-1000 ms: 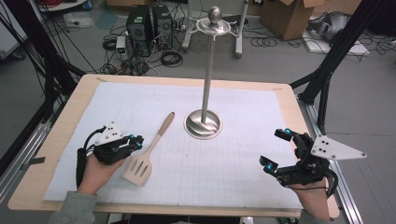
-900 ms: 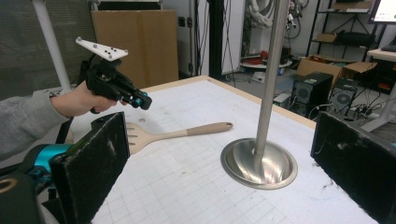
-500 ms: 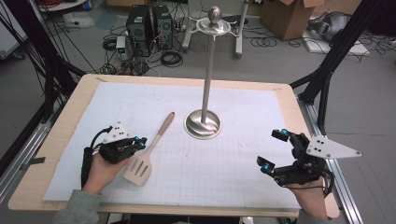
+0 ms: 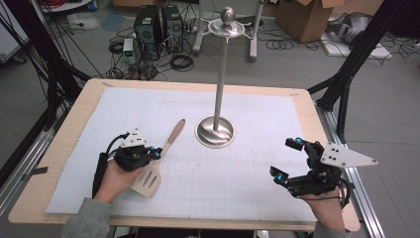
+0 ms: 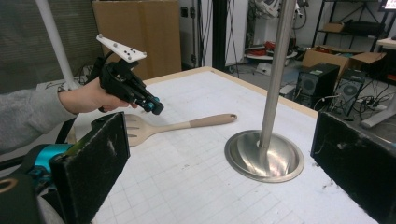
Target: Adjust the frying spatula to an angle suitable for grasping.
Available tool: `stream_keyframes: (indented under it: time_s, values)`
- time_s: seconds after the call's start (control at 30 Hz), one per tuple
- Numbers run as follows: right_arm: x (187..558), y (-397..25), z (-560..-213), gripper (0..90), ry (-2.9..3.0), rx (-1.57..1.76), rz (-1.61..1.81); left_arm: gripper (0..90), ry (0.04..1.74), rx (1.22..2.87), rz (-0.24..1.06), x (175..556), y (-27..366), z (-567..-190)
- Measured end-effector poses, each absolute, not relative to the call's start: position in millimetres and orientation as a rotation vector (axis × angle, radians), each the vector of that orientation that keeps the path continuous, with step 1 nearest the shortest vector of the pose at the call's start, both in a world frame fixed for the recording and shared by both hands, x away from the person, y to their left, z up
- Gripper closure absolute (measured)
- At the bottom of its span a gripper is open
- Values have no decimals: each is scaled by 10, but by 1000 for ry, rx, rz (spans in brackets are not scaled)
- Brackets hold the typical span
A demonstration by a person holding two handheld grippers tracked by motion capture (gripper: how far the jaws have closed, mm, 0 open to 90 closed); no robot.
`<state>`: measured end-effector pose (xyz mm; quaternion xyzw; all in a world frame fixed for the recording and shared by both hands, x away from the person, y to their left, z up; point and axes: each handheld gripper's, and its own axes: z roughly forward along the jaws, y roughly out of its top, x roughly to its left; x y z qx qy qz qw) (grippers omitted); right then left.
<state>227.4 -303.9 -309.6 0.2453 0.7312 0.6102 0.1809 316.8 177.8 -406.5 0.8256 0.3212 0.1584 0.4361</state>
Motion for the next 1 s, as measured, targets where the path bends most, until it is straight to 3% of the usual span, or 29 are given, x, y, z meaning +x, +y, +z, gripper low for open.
stream_keyframes:
  time_s: [1.0]
  values:
    - [2275,-3016,-3104,31,2076,679,1727,896,799,2130,355,3285,1724,-4191]
